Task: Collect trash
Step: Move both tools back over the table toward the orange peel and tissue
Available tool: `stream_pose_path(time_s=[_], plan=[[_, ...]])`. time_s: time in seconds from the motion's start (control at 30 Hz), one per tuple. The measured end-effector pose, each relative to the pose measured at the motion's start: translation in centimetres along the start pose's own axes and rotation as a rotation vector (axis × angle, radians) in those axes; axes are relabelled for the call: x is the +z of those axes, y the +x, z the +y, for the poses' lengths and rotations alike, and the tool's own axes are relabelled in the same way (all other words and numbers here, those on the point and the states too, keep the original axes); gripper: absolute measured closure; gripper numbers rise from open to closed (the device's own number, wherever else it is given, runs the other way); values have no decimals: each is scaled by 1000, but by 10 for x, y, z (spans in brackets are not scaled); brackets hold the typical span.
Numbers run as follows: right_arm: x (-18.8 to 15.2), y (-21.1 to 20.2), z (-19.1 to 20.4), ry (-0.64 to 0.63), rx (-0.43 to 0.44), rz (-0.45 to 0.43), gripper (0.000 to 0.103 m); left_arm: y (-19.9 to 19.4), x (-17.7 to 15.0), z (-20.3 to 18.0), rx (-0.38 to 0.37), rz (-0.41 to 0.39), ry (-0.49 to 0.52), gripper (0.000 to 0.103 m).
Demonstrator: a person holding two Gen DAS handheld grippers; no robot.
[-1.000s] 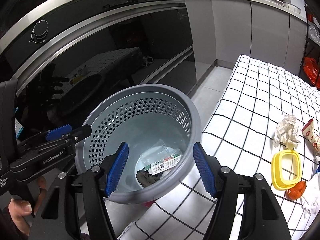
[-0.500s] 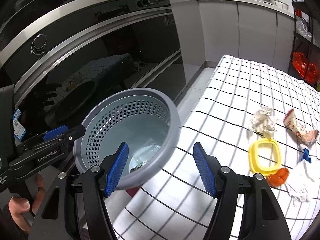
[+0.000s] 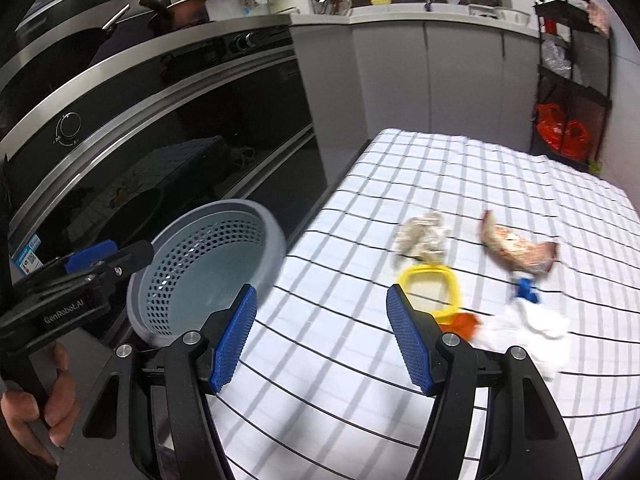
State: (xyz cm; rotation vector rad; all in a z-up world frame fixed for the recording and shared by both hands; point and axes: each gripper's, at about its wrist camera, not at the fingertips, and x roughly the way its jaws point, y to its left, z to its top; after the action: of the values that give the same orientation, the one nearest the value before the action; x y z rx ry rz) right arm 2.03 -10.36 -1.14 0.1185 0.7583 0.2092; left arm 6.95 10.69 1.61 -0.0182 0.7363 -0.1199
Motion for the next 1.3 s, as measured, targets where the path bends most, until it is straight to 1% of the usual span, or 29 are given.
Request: stream_pose_path(time_s=[0.13,0.47,0.6,0.77,0.87,0.93,1.1,1.3], plan=[[-9,-20,-30,18,-40,-11,39,-4,3,-24,-27,-14,13,29],[-24,-52,-104,45,-138,-19,37,3,3,-92,-92,-35,62,19],[-25,-58,-131,63,-170,-33,37,12,3,-111,-105,-30,77,15],[-30,-59,-163,88,-205,-39,36,26,-3,-136,-107,-19,101,12],[-38,-59,-180,101,-224,-28,35,36,-8,-145,-112,0,104,12],[-44,-57,-190,123,-216,-14,35,41,-11,-149,-111,12,111,12],[-55,-46,-202,154,-200,23,35,54,-16,-158,-104,34,121,11],[-58,-29,-188,105,-181,45,35,71,-27,-163,-83,73,141,10]])
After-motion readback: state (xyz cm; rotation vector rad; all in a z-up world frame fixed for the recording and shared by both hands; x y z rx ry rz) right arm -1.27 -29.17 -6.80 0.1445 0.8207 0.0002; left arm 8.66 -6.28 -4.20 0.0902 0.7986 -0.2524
